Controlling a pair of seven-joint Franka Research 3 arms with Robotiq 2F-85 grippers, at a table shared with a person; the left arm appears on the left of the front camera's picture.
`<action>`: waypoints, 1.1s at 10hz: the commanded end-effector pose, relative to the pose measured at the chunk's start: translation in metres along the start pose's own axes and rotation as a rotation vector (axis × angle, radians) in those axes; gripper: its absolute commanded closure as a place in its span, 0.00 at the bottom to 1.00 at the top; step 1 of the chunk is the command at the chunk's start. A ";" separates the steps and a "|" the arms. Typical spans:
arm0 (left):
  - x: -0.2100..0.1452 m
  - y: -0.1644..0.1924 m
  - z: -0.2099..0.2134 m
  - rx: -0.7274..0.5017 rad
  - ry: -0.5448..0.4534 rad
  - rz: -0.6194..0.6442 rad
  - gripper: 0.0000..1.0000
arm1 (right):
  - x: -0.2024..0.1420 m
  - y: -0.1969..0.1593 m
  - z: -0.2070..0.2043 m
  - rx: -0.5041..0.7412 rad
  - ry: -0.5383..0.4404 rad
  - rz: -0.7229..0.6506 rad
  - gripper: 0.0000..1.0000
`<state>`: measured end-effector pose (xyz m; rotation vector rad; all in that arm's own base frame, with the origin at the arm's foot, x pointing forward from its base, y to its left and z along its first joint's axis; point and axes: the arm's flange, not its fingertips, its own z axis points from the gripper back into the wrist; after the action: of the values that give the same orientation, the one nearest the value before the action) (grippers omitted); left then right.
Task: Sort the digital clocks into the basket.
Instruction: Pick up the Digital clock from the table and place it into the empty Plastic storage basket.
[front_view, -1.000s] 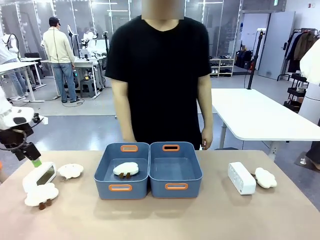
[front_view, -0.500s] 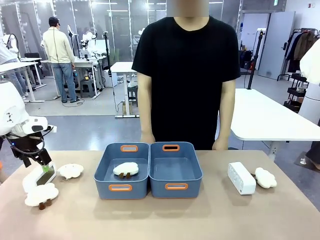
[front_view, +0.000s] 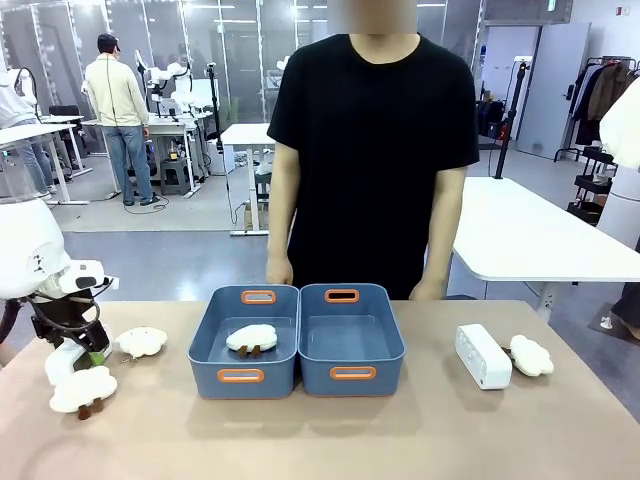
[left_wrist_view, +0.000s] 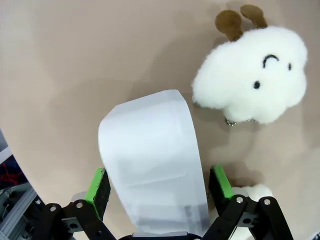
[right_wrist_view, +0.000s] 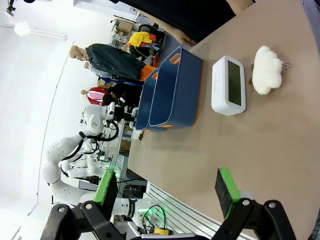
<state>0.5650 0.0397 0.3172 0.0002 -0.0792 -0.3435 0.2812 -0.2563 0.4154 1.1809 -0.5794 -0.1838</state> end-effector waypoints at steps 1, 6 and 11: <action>0.008 -0.004 -0.007 0.007 -0.012 0.006 0.33 | -0.001 0.001 0.003 0.001 0.012 0.005 0.00; -0.007 0.002 0.019 -0.021 -0.013 0.038 1.00 | -0.001 0.001 0.003 0.001 0.012 0.005 0.00; -0.014 0.015 0.031 -0.030 -0.002 0.023 0.96 | -0.001 0.001 0.003 0.001 0.012 0.005 0.00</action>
<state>0.5497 0.0658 0.3551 -0.0487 -0.0639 -0.3202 0.2811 -0.2563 0.4155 1.1810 -0.5798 -0.1836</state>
